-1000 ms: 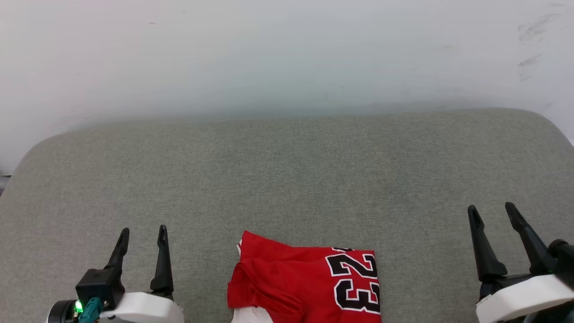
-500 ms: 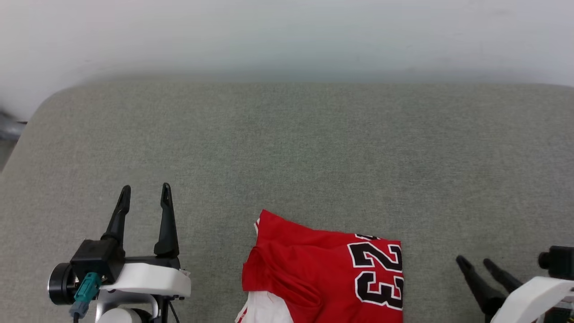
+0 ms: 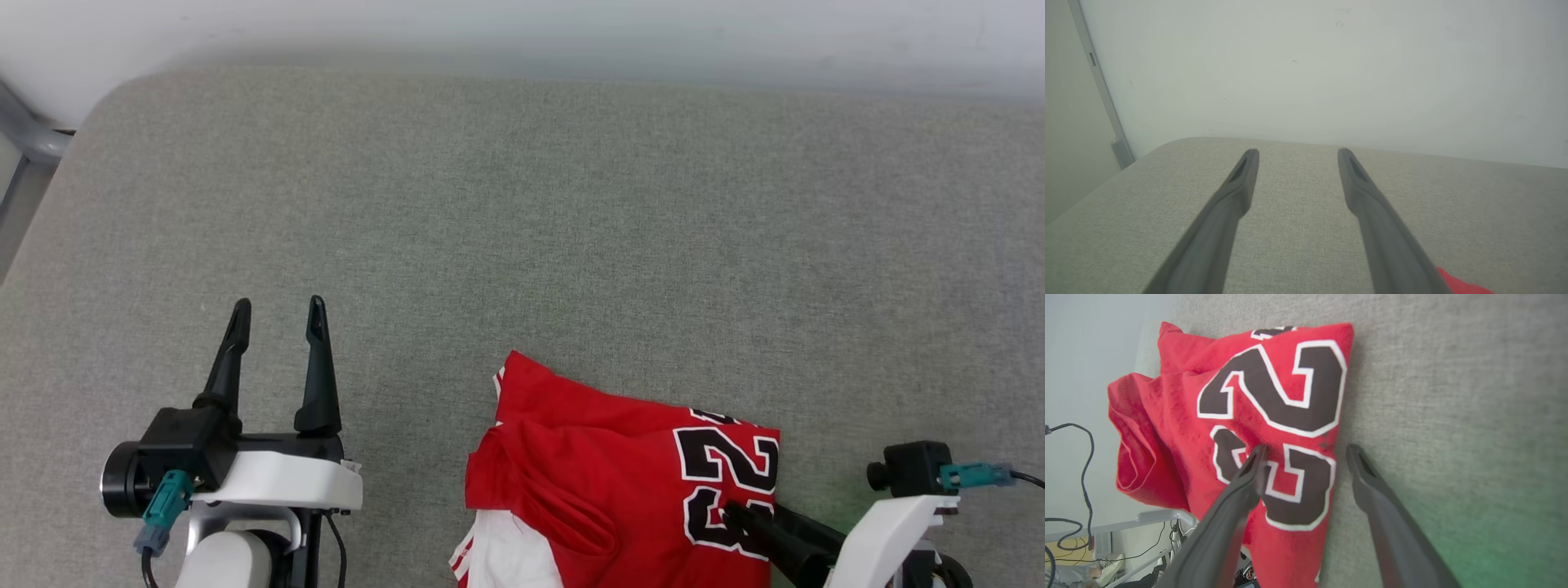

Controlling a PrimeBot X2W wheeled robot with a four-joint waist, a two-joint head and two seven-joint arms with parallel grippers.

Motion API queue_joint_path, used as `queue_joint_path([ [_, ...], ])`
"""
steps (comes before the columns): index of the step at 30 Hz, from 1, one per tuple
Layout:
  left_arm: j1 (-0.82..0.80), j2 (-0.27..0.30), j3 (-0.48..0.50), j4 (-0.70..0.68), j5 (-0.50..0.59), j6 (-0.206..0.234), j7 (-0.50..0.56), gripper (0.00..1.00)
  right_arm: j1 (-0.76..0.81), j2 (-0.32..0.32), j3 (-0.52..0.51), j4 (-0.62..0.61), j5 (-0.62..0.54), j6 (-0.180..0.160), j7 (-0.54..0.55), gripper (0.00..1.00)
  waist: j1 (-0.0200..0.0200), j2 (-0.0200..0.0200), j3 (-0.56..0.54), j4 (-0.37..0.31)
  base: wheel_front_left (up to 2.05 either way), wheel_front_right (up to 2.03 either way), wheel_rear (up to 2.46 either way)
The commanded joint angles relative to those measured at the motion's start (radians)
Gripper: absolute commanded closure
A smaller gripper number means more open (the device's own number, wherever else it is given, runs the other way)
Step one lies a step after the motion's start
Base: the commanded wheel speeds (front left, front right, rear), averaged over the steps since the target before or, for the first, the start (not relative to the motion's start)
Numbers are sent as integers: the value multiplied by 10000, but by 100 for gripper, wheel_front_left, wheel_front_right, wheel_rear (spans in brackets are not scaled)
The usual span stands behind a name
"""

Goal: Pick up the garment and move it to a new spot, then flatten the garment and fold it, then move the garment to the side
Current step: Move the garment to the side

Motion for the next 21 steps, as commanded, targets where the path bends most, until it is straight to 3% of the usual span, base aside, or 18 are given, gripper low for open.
queue_joint_path([
  [1,-151,-51,40,23,77,-70,-24,0,-87,-31,182,249,46,-19,-8,0,-2,0,112,35,0,0,0],
  [5,-294,-245,277,166,269,-338,-24,0,-334,-111,895,1082,276,-33,174,0,-2,0,315,44,0,0,0],
  [6,-319,-279,303,183,298,-378,-24,0,-403,-128,944,1152,288,-36,139,51,-2,0,328,43,0,0,0],
  [7,-328,-318,327,205,329,-424,-24,0,-438,-152,996,1204,310,-36,83,65,-2,0,337,41,0,0,0],
  [8,-342,-358,350,237,364,-457,-24,0,-498,-165,1027,1230,335,-36,28,100,-2,0,336,37,0,0,0],
  [21,145,-561,791,556,618,-784,-24,0,-981,-1106,851,366,-108,-16,-569,100,-2,0,-674,-561,0,0,0],
])
